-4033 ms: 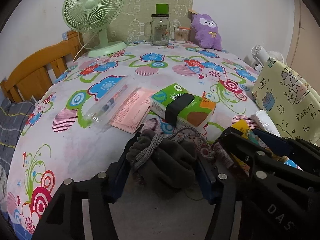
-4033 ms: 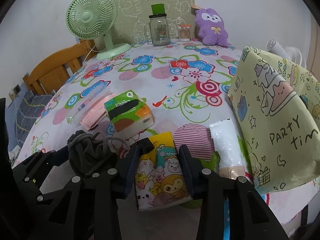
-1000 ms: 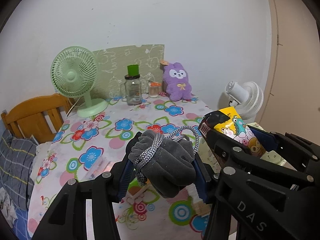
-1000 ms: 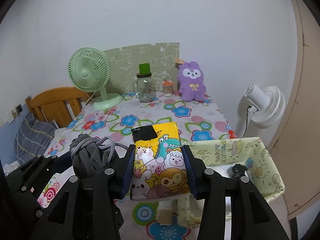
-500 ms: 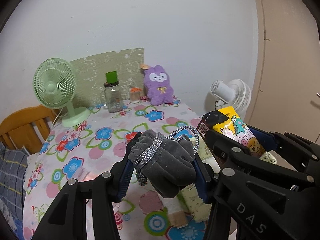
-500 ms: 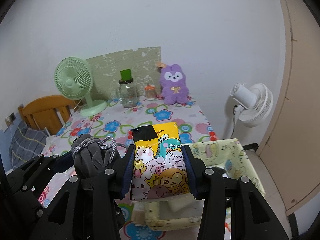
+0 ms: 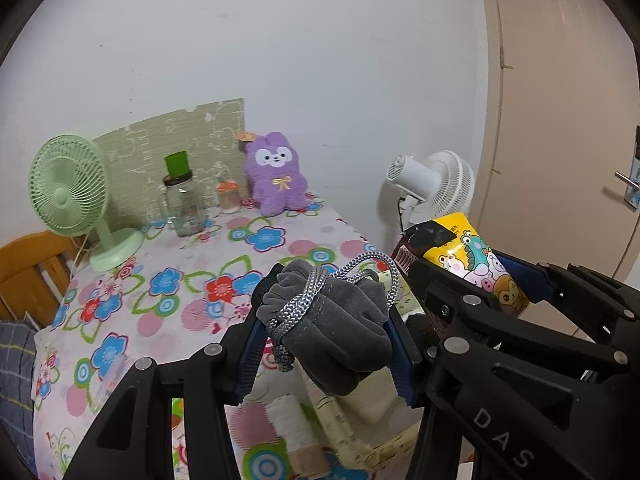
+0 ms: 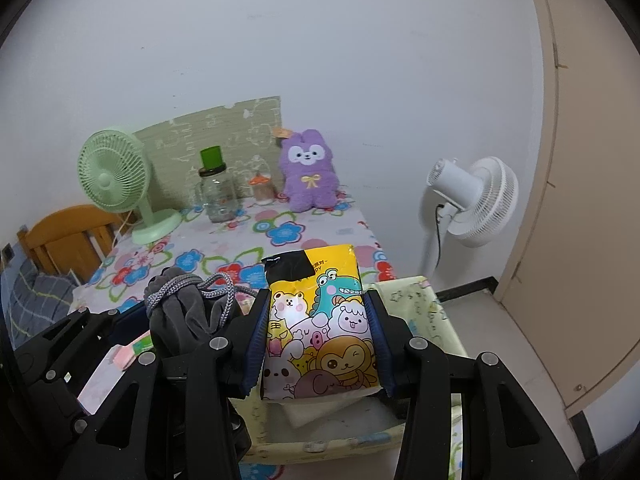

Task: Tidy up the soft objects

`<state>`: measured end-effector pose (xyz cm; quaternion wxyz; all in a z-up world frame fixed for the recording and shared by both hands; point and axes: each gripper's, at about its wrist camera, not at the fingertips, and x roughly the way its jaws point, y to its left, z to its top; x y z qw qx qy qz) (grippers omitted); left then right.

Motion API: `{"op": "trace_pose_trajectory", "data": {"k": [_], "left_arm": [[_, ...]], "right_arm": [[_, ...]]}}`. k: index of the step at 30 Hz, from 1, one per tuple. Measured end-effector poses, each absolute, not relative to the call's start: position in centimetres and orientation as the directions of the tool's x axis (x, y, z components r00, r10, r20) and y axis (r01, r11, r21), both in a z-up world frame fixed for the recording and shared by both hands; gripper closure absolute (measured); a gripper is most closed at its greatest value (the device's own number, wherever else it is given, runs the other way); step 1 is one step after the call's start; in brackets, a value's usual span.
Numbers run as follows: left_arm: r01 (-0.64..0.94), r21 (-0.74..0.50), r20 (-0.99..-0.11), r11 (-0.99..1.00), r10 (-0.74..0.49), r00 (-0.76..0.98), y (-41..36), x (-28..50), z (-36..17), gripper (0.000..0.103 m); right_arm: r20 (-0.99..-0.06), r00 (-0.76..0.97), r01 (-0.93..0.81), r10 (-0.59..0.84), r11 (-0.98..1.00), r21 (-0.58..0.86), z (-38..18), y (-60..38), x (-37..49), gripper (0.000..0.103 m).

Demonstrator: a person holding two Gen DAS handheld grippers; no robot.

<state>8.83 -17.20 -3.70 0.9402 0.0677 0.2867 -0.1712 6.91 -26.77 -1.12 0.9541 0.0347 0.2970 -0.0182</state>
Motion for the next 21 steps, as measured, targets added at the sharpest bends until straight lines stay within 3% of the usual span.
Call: {"op": "trace_pose_trajectory", "data": {"k": [19,21], "left_arm": [[0.491,0.03,-0.62,0.87,-0.369,0.692,-23.9,11.3,-6.0,0.045],[0.494,0.032,-0.631,0.869,-0.366,0.684,-24.1,11.6,-6.4,0.039]], "right_arm": [[-0.61,0.787,0.176,-0.099,0.982,0.067,-3.3,-33.1,8.4,0.054],[-0.62,0.779,0.18,-0.096,0.981,0.074,-3.7,-33.5,8.7,0.054]]}}
